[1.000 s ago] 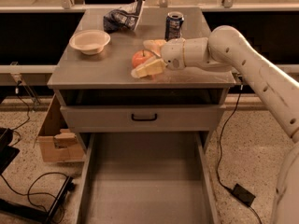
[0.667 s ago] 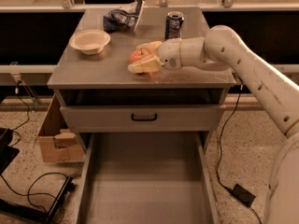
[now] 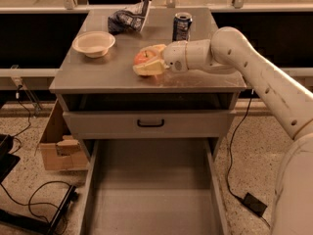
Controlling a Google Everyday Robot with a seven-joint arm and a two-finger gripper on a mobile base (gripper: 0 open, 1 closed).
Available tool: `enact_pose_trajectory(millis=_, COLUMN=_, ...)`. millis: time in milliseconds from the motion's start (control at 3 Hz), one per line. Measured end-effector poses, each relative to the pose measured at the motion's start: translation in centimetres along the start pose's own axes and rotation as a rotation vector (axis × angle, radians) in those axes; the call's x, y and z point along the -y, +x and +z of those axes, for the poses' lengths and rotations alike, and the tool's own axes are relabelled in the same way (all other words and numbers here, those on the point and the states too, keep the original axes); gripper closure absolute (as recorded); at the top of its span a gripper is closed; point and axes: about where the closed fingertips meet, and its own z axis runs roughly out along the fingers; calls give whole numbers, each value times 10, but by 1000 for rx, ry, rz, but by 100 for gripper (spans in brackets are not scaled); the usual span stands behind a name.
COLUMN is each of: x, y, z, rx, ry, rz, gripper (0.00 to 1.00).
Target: Place apple into middle drawer
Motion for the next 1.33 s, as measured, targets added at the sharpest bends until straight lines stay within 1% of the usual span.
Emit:
enact_pose_trajectory(millis=333, x=0, y=0, z=0, rx=0, ry=0, rz=0, gripper=100)
enact_pose_trajectory(millis=1333, x=0, y=-2, z=-1, rx=0, ry=0, rz=0, gripper=100)
